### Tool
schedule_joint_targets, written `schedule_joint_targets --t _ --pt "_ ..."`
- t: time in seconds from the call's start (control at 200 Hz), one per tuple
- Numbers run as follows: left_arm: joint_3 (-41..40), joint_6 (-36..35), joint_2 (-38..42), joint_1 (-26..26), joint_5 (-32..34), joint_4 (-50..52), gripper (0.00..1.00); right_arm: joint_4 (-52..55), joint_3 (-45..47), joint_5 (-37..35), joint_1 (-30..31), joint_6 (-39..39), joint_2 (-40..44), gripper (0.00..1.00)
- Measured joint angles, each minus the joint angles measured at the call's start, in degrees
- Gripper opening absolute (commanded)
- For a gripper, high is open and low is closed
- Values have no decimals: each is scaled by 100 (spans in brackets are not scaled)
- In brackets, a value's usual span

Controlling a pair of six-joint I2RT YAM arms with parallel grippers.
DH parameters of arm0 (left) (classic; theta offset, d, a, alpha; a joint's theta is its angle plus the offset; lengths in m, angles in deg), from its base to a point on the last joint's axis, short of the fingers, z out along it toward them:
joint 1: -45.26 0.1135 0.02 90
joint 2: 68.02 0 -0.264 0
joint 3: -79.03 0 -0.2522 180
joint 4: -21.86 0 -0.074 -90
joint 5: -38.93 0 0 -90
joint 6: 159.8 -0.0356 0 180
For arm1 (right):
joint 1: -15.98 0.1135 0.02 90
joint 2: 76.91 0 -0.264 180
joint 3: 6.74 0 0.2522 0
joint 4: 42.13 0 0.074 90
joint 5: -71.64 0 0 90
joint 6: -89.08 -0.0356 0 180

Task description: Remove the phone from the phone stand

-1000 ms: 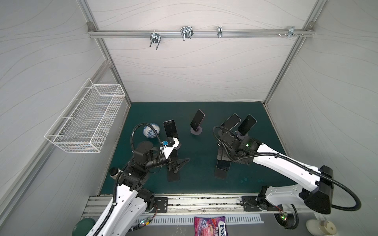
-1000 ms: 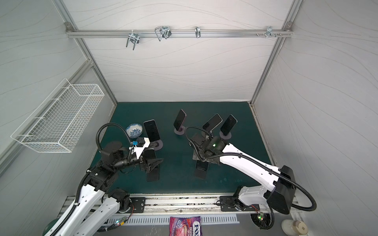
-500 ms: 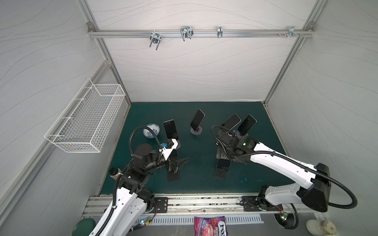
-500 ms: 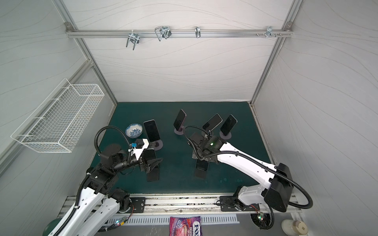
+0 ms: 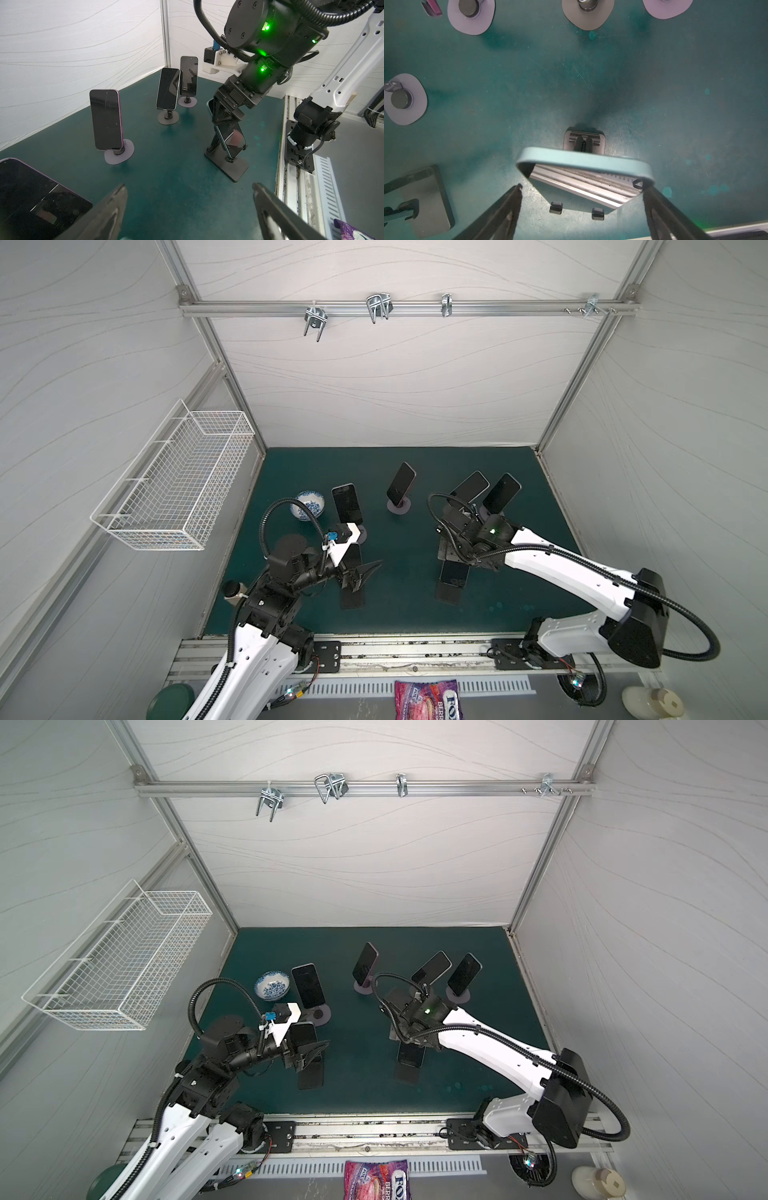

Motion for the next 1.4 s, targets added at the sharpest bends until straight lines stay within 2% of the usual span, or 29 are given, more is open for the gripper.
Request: schedule_joint_targets --t 1.06,1.4 --pt "-7 -13 0 0 210 -2 95 -407 146 -90 -186 173 -190 86" --pt "-37 -20 0 0 227 -44 96 -446 173 -98 -201 278 -192 78"
